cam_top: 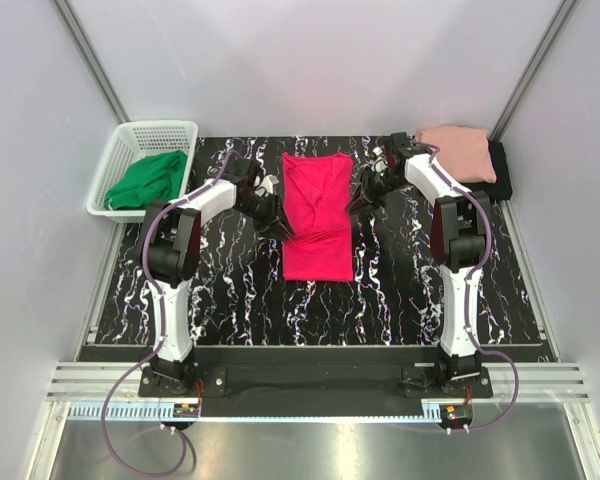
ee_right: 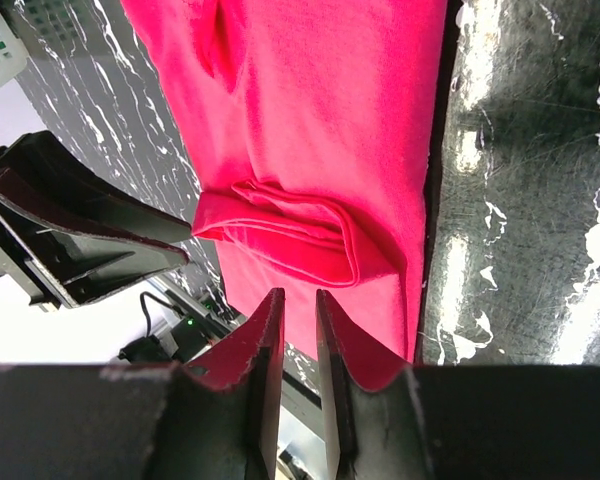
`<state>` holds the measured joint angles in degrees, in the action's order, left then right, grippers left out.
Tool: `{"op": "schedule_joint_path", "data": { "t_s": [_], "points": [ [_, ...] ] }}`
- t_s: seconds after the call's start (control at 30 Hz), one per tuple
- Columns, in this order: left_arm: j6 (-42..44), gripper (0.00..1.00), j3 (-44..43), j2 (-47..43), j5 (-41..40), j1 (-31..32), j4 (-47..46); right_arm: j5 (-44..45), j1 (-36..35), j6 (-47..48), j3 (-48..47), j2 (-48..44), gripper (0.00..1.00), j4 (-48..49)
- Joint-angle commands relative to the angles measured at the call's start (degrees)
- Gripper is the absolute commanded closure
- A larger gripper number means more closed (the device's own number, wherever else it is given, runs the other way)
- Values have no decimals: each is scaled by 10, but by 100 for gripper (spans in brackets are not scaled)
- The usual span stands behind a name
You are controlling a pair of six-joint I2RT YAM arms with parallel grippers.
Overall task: Fold and stack the t-shirts
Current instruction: Fold the tshirt
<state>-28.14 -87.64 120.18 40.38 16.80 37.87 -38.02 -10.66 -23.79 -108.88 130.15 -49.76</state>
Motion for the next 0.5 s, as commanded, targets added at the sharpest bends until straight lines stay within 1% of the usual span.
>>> {"op": "schedule_joint_path", "data": {
  "t_s": [0.0,0.07,0.17,0.23,0.27,0.3,0.37,0.4,0.47],
  "points": [
    [-8,64,1,-42,22,-3,6,-10,4,-3,-26,-50,75,-17],
    [-8,64,18,-72,17,-3,10,-7,4,1,-21,-68,75,-24],
    [-16,63,54,-106,21,-2,11,4,4,1,18,-104,76,-24],
    [-14,63,72,-117,17,4,11,4,4,2,62,-125,76,-19],
    [-12,63,88,-128,6,8,10,2,4,1,78,-150,76,-18],
    [-10,63,98,-132,2,10,3,0,3,1,120,-163,76,-5],
    [-13,62,119,-140,-4,20,-10,1,2,-9,169,-210,76,17],
    [-17,62,123,-139,-9,24,-22,0,1,-11,212,-220,76,32],
    [-19,62,126,-127,-17,32,-32,-1,2,-11,242,-241,76,36]
  ]
}}
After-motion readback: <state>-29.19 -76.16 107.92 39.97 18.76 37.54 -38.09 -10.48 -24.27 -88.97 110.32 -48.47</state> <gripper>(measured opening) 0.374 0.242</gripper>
